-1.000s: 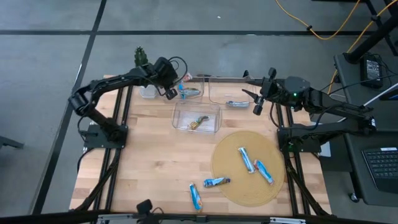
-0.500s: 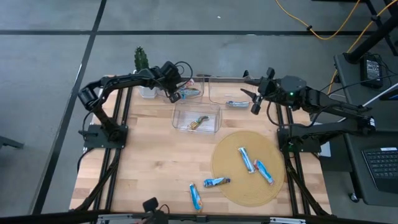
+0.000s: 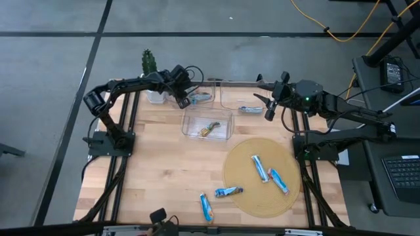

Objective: Pick and place Granola Bars by type
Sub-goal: Put the red granola bar into the top left transparent bin

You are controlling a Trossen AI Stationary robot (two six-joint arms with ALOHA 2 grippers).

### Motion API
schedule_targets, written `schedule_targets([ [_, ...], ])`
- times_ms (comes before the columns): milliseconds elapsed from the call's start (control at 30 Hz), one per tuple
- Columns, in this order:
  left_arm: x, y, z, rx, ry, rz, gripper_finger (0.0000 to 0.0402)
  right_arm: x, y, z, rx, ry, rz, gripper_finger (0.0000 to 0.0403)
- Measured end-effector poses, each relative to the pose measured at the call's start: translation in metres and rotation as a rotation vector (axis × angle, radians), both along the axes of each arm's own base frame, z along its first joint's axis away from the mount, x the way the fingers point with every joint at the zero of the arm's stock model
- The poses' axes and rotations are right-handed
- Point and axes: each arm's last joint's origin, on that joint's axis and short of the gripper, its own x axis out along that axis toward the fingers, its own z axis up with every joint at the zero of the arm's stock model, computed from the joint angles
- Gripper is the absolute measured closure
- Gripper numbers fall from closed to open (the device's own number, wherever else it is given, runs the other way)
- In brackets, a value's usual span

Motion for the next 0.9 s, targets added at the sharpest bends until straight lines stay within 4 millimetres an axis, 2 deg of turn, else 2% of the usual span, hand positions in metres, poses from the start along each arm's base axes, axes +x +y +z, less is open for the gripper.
schedule_targets([
  [167, 0.003, -0.002, 0.014, -0.011, 0.049, -0.048, 0.0277, 0.000, 0.000, -0.001, 0.001, 0.008, 0.000, 0.0248],
  [367, 0.020, -0.009, 0.051, 0.018, 0.042, -0.126, 0.0231, -0.006, 0.001, -0.012, 0.028, 0.138, 0.001, 0.0248],
  [467, 0.032, -0.017, 0.076, 0.052, 0.006, -0.169, 0.0224, -0.012, 0.004, -0.021, 0.065, 0.234, 0.013, 0.0248],
  [667, 0.054, -0.042, 0.125, 0.122, -0.080, -0.270, 0.0230, -0.025, 0.020, -0.034, 0.263, 0.355, 0.120, 0.0248],
  [800, 0.066, -0.060, 0.149, 0.157, -0.148, -0.319, 0.0236, -0.038, 0.033, -0.043, 0.389, 0.456, 0.136, 0.0248],
  [900, 0.071, -0.070, 0.160, 0.162, -0.193, -0.330, 0.0239, -0.047, 0.045, -0.050, 0.503, 0.546, 0.105, 0.0248],
])
